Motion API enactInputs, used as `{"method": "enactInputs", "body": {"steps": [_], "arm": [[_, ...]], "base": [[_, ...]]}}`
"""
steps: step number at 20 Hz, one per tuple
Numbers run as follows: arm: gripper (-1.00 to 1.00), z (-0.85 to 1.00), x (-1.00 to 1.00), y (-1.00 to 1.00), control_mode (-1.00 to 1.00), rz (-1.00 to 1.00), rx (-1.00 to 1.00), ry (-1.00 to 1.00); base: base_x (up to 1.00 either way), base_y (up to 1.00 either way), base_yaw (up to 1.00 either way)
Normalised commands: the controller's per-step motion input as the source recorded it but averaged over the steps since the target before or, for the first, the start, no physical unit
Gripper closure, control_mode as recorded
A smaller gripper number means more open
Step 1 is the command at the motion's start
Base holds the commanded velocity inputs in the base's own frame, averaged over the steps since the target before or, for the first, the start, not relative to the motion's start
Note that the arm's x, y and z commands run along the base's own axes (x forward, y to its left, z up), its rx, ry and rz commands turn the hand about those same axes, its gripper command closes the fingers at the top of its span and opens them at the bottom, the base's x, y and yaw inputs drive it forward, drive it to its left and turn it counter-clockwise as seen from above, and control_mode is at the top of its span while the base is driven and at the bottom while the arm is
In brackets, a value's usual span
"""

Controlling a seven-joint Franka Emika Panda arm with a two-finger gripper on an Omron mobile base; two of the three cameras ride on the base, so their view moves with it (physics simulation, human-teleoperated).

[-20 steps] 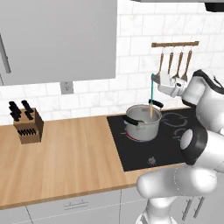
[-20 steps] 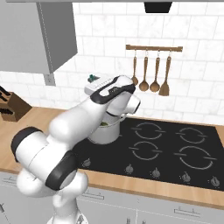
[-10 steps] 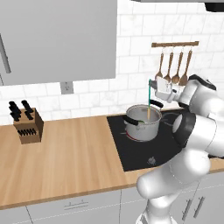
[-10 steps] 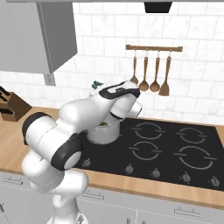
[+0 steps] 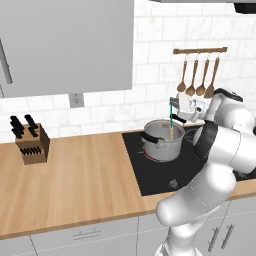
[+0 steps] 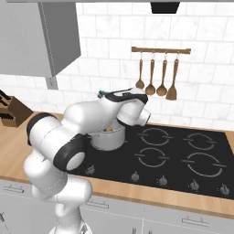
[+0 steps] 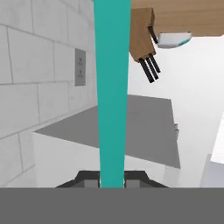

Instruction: Put the avocado and potato in the pot. Retrieve the spatula and lightly stir the vegetables in the pot.

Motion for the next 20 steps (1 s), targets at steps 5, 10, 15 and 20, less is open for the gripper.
{"method": "enactInputs", "body": {"steps": [5,10,15,20], "arm": [[1.0,-0.2,0.0,0.11,-1.0,0.0,-0.09,-0.02],[1.0,-0.3,0.03,0.47,-1.0,0.0,-0.01,-0.14],[1.0,-0.31,0.13,0.44,-1.0,0.0,0.0,-0.09],[1.0,-0.01,0.23,0.22,-1.0,0.0,0.0,-0.04]], "base": [[0.0,0.0,0.0],[0.0,0.0,0.0],[0.0,0.0,0.0],[0.0,0.0,0.0]]}}
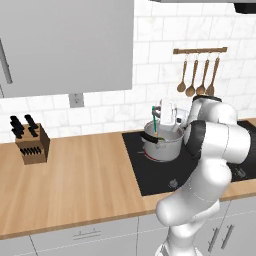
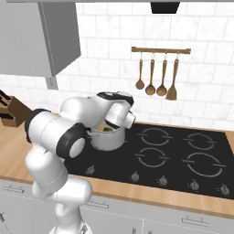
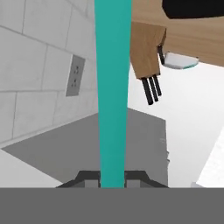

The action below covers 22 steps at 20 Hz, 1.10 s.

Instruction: Put the avocado and potato in the pot. Retrieve the spatula and lightly stir the vegetables in the pot.

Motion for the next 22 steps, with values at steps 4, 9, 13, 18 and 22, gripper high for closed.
{"method": "enactInputs", "body": {"steps": [4,9,13,18,22], "arm": [[1.0,-0.02,0.25,0.0,-1.0,0.0,0.0,-0.07],[1.0,-0.29,0.12,-0.16,-1.0,0.0,0.0,-0.05],[1.0,-0.26,0.07,-0.31,-1.0,0.0,0.0,-0.01],[1.0,0.0,0.02,-0.42,-1.0,0.0,0.0,0.0],[1.0,0.0,0.0,-0.36,-1.0,-0.01,0.0,0.01]], "base": [[0.0,0.0,0.0],[0.0,0.0,0.0],[0.0,0.0,0.0],[0.0,0.0,0.0],[0.0,0.0,0.0]]}}
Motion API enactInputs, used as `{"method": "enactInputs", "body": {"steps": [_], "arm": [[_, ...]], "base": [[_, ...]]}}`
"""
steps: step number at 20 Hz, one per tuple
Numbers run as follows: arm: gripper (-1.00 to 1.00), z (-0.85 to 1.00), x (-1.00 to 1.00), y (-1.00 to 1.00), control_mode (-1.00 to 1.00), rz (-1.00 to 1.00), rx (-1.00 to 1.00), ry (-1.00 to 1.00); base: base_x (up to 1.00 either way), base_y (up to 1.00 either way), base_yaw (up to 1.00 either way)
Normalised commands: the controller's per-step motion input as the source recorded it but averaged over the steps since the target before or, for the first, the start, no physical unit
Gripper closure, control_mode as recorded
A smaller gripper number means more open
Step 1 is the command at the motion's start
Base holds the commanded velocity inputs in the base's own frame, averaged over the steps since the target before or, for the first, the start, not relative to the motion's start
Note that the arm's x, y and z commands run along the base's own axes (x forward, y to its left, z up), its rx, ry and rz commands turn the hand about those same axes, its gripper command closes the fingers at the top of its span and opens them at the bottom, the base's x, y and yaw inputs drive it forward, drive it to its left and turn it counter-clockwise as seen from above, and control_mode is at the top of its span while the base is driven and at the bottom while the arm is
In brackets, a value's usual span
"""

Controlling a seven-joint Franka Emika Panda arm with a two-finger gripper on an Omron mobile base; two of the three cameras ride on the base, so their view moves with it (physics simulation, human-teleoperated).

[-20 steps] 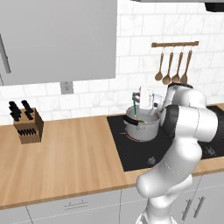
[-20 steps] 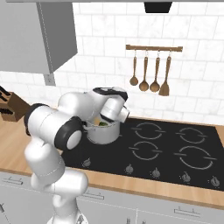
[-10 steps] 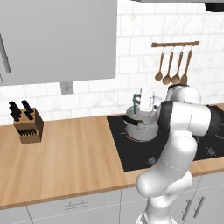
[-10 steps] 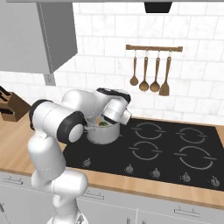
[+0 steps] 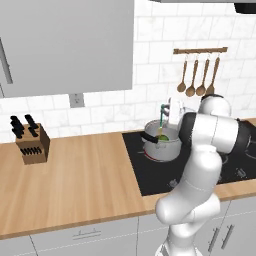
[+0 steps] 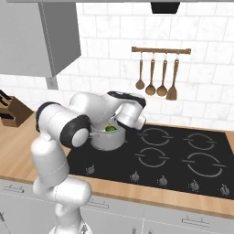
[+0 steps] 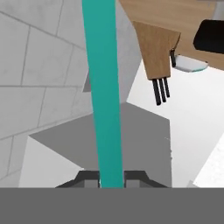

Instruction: Put the avocado and potato in the pot. Retrieve the spatula and lightly stir the vegetables in the pot.

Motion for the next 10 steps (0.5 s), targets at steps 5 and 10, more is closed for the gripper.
{"method": "enactInputs", "body": {"steps": [5,10], "arm": [[1.0,-0.01,-0.07,-0.13,-1.0,-0.03,0.0,0.04],[1.0,0.16,-0.46,-0.01,-1.0,-0.04,0.0,0.09]], "base": [[0.0,0.0,0.0],[0.0,0.0,0.0]]}}
